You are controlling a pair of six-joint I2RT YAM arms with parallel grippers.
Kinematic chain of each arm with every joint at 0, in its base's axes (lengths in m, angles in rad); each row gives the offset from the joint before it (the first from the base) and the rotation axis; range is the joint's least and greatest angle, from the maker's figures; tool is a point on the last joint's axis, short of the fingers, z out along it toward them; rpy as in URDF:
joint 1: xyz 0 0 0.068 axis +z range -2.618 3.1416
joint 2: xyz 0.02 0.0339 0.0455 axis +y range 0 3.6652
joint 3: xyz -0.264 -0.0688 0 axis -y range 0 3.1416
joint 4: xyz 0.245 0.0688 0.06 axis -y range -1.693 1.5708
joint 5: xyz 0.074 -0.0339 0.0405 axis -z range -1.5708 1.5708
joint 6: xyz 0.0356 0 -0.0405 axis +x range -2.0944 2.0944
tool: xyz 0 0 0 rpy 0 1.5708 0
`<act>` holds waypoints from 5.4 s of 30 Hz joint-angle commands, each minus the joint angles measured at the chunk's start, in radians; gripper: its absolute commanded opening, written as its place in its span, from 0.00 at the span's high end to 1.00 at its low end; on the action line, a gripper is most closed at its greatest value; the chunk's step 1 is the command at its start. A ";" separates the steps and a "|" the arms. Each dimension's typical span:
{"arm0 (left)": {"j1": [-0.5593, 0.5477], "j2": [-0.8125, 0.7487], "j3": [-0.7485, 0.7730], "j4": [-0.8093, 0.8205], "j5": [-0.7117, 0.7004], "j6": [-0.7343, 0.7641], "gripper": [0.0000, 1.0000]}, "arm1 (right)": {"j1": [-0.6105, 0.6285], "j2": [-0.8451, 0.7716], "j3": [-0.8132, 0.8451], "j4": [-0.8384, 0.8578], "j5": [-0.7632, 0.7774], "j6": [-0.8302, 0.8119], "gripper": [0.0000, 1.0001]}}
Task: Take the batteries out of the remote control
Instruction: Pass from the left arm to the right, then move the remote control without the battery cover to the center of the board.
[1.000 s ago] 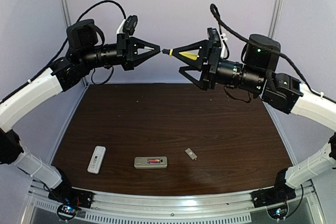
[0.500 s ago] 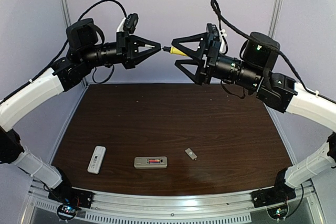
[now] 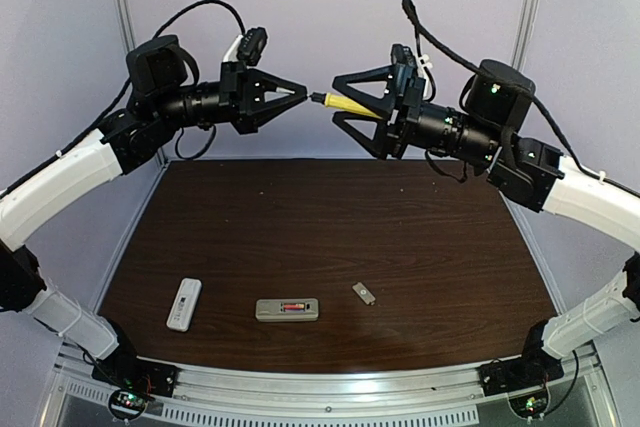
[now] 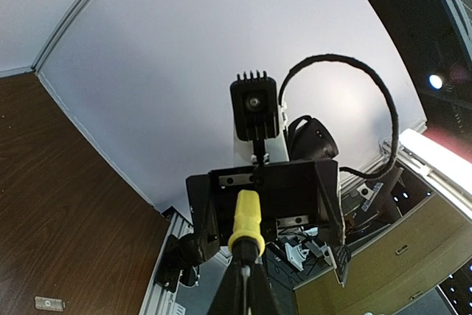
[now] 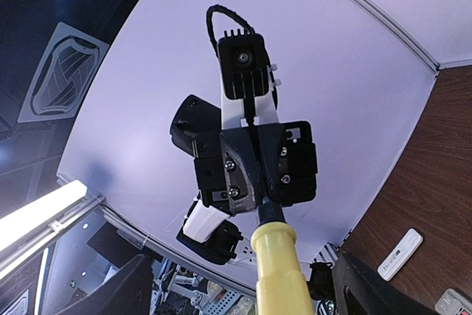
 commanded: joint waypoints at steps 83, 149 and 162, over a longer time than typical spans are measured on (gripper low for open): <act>-0.009 -0.006 -0.032 -0.064 -0.033 0.071 0.41 | -0.043 0.012 -0.002 -0.076 -0.068 -0.046 0.99; 0.019 -0.477 -0.873 -0.279 -0.457 1.193 0.07 | -0.032 -0.123 -0.041 -1.071 0.508 -0.280 1.00; -0.104 -0.293 -0.888 -0.225 -0.594 1.118 0.08 | -0.082 -0.081 -0.023 -1.165 0.361 -0.654 1.00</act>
